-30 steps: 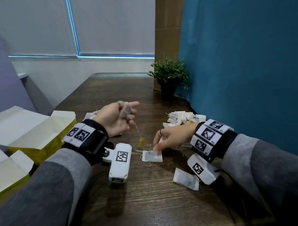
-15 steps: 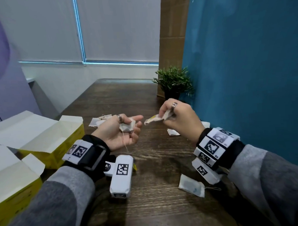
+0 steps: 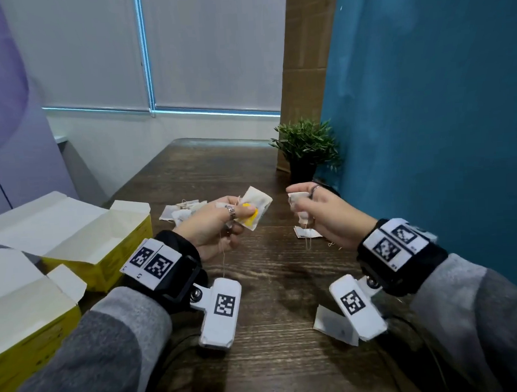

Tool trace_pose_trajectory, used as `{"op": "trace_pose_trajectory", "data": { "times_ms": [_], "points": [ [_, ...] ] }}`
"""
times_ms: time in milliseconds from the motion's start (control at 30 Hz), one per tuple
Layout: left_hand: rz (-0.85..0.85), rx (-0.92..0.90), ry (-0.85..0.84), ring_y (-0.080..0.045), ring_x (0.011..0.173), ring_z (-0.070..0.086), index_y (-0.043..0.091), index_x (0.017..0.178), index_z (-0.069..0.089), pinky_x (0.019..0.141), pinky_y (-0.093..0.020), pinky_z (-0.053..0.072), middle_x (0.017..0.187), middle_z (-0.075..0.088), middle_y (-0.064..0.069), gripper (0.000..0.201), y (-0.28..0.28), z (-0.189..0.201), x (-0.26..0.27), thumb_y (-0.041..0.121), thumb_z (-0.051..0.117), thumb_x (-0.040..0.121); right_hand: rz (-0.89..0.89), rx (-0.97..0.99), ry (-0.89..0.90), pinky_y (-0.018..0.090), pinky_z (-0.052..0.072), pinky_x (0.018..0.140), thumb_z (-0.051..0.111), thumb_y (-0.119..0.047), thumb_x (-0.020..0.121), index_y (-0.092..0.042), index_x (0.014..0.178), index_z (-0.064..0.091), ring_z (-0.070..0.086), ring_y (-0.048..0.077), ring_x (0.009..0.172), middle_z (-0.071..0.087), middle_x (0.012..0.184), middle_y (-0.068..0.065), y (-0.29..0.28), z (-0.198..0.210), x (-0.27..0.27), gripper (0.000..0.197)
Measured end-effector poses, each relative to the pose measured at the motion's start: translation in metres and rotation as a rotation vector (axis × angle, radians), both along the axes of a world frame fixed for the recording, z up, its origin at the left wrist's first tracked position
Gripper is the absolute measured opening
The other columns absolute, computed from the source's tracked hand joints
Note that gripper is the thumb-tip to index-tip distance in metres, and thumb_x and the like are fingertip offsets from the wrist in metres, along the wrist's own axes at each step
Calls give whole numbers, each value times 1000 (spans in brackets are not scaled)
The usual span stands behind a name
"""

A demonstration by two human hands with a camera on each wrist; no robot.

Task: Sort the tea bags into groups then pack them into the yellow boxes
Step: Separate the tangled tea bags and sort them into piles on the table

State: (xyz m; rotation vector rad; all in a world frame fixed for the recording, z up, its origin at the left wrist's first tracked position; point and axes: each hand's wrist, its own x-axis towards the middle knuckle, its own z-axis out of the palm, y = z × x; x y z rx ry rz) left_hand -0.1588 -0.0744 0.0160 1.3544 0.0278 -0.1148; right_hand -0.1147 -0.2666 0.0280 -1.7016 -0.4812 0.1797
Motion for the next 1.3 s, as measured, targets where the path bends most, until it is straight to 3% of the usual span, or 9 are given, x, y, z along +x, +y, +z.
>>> {"op": "trace_pose_trajectory", "data": {
  "times_ms": [67,233,400,567,700,833,1000,1167,1300],
  "points": [
    [28,15,-14,-5,45,38,19,74,48,40,-14,29,59,50,2,20,2,-1,0,8,59,86,35,125,147,18,36,52,41,4,93,-9,106,48,42,6,54,47,73,2,-3,3,2,20],
    [72,67,-99,-7,51,44,17,76,54,44,-17,34,68,58,-3,19,-2,-4,-2,3,64,82,117,204,142,20,53,64,52,8,88,-9,95,56,63,9,67,63,82,5,-9,3,1,19],
    [143,405,-414,-22,67,43,21,68,68,60,-28,38,79,56,-11,17,2,-6,-3,7,75,73,276,199,236,33,55,73,63,-10,78,-16,84,60,64,10,77,66,89,0,-11,6,-7,9],
    [135,566,-676,7,81,45,40,61,72,68,-7,39,93,43,6,38,1,-3,-6,3,77,66,338,221,333,49,42,98,65,-18,80,-25,77,69,56,21,108,55,122,9,-10,11,-9,8],
    [34,634,-723,6,81,46,41,63,72,72,-9,39,90,44,6,48,0,-1,-6,-7,75,68,377,155,397,40,50,88,66,-17,79,-19,86,65,62,21,91,66,97,5,-7,7,-5,8],
    [21,536,-607,-5,72,50,35,88,67,69,-18,45,91,51,1,41,0,-2,-8,-4,65,78,291,175,373,22,57,60,61,-3,78,-12,83,59,66,11,66,68,75,3,-3,6,-5,10],
    [135,-112,-104,-16,60,45,11,96,46,52,-27,41,85,43,-9,28,-16,4,-2,-10,31,85,187,144,280,19,55,53,59,4,84,-11,83,57,66,9,59,69,69,1,-8,4,2,15],
    [29,71,56,-20,63,66,6,91,50,59,-30,54,88,50,-16,27,-46,9,28,-9,28,84,-71,-100,54,16,46,40,68,1,80,-13,84,53,60,5,51,58,75,5,-33,3,25,20],
    [-48,101,46,-21,75,60,8,104,55,66,-31,40,79,50,-8,28,-76,17,56,-3,34,90,-252,-407,34,26,46,51,77,-8,74,-17,80,55,54,13,60,57,74,4,-65,-7,61,24]
  ]
}}
